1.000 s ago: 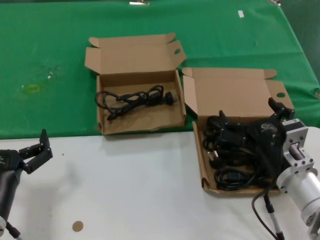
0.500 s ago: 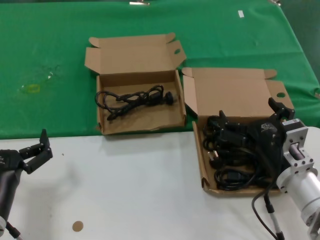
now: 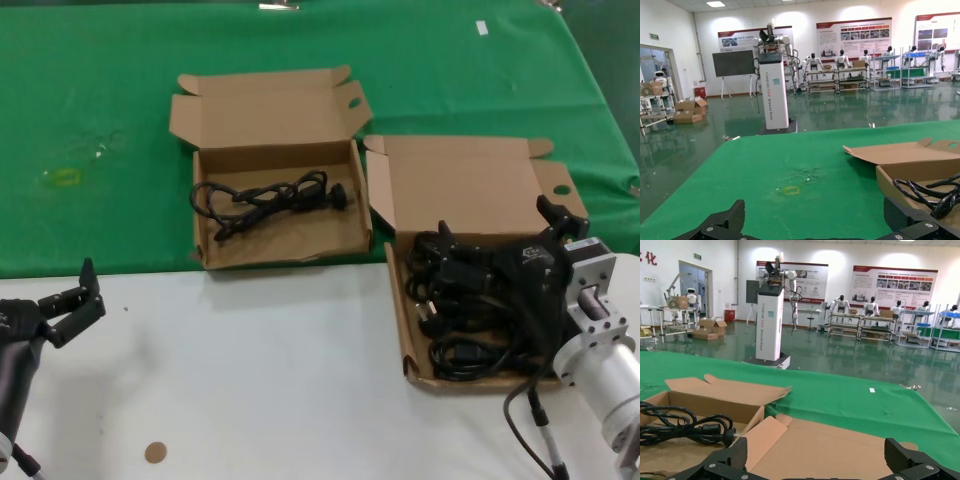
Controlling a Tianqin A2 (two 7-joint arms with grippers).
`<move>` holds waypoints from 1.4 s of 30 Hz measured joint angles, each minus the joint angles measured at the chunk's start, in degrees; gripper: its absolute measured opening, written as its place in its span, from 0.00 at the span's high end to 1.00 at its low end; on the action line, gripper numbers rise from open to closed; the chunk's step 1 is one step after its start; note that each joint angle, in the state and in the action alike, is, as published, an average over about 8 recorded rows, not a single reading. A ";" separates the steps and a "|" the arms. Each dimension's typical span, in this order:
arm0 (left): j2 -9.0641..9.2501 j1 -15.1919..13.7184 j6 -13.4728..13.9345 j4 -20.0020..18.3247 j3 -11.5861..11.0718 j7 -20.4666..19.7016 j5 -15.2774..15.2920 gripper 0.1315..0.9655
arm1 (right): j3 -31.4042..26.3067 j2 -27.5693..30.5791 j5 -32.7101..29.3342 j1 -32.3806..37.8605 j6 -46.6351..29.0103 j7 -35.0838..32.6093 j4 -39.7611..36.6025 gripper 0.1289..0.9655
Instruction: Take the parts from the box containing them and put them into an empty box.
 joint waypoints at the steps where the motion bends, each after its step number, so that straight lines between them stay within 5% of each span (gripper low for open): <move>1: 0.00 0.00 0.00 0.00 0.00 0.00 0.00 0.00 | 0.00 0.00 0.00 0.00 0.00 0.00 0.00 0.00; 42: 0.00 0.00 0.00 0.00 0.00 0.00 0.00 0.00 | 0.00 0.00 0.00 0.00 0.00 0.00 0.00 0.00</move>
